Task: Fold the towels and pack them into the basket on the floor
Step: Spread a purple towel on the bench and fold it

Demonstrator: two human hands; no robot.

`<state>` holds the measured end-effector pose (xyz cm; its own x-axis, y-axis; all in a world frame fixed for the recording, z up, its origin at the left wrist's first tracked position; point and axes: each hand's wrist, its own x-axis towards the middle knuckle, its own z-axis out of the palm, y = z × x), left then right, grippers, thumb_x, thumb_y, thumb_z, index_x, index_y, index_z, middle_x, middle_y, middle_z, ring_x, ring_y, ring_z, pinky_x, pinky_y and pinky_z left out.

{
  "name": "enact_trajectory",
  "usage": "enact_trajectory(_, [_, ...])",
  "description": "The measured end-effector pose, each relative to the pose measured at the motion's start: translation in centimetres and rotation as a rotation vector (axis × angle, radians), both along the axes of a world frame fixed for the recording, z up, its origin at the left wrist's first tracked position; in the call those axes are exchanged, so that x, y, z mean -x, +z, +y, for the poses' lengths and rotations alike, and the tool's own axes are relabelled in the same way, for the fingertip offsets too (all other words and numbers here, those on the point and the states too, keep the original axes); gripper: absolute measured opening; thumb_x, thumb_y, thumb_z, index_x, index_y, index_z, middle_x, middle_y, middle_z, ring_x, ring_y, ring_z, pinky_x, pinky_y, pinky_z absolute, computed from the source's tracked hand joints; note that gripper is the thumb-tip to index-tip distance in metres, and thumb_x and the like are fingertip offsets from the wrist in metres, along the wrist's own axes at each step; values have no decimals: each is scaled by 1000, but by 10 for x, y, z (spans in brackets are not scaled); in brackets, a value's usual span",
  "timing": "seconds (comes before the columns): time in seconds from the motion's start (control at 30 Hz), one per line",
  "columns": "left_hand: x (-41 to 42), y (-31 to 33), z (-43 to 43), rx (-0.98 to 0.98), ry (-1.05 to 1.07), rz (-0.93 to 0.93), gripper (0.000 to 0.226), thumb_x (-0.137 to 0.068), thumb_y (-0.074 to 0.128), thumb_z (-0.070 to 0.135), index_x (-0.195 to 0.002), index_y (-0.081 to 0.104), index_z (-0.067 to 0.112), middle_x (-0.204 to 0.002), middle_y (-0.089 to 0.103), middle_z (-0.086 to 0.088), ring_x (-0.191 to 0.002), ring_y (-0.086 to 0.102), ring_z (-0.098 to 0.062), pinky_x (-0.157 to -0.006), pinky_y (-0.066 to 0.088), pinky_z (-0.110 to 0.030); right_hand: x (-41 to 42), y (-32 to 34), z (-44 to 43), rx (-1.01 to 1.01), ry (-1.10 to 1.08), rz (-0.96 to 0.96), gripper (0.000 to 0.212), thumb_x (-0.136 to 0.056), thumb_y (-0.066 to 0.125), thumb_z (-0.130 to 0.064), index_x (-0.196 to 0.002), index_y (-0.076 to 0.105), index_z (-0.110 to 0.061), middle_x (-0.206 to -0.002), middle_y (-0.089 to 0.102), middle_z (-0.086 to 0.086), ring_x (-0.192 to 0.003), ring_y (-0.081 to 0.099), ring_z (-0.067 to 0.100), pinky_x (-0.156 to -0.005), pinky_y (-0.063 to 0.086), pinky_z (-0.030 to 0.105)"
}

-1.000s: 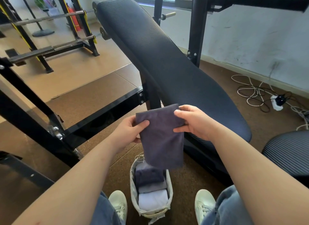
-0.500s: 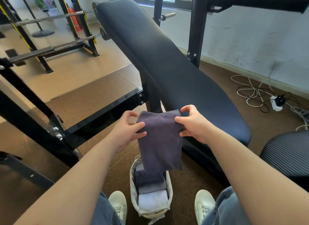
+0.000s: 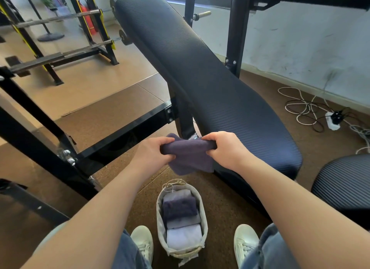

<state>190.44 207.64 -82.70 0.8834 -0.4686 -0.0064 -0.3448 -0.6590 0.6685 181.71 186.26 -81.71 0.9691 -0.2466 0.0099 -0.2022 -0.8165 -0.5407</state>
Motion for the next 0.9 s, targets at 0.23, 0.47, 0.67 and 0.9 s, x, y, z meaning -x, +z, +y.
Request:
enact_trajectory(0.23, [-6,2,0,-83,69,78,9,-93,71,30,-100,67,26,-94,67,5,-86,63,-13,-64,47,-24,-5,-5,-5,-143,-71,99,15,-89,69,-23,-103,73,-27,-102,69,-4,-91,63,14,-67,47,23])
enact_trajectory(0.47, [-12,1,-2,327,139,445,27,-100,62,38,-122,65,24,-114,71,6,-107,66,-16,-100,55,-43,-5,-3,-13,-721,-167,72,23,-91,68,-31,-112,67,-22,-106,76,3,-100,73,24,-92,60,51])
enact_trajectory(0.67, [-11,1,-5,461,259,476,42,-97,66,39,-133,58,20,-121,68,-1,-107,68,-22,-90,61,-44,-9,-8,-10,-746,-256,38,31,-98,57,-45,-128,48,-43,-126,64,4,-109,64,25,-93,58,47])
enact_trajectory(0.9, [-11,1,-3,463,363,387,36,-95,71,31,-124,51,30,-117,62,-2,-99,65,-20,-72,60,-34,-1,0,-3,-836,15,71,36,-98,61,-8,-113,66,-40,-108,72,13,-91,70,22,-78,56,33])
